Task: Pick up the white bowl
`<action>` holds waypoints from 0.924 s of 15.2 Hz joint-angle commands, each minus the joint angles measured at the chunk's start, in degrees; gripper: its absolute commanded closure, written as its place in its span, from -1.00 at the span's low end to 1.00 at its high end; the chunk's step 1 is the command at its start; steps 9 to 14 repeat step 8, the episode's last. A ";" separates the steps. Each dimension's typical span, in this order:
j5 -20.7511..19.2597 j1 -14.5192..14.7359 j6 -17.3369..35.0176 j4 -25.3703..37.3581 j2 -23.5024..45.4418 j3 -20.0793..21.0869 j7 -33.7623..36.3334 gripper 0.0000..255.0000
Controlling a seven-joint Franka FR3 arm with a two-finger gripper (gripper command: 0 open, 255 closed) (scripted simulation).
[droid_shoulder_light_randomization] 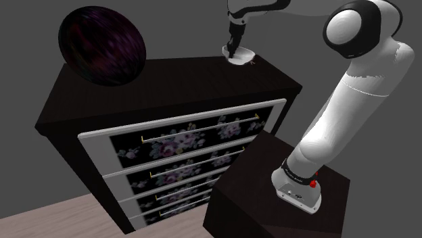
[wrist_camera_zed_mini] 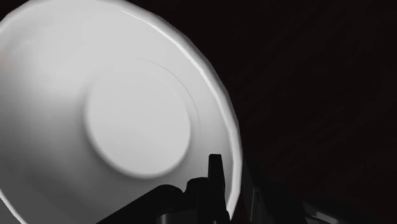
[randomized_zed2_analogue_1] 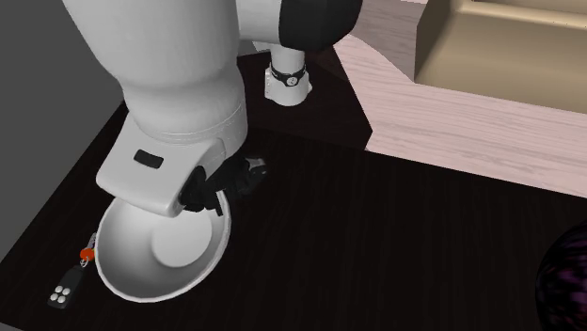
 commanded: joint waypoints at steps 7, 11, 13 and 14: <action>0.18 0.03 -5.68 5.98 0.26 0.03 -0.38 1.00; 0.18 0.03 -5.68 5.99 0.27 0.03 -0.38 1.00; 0.18 0.03 -5.68 5.99 0.27 0.03 -0.38 1.00; 0.18 0.03 -5.68 5.99 0.27 0.03 -0.38 1.00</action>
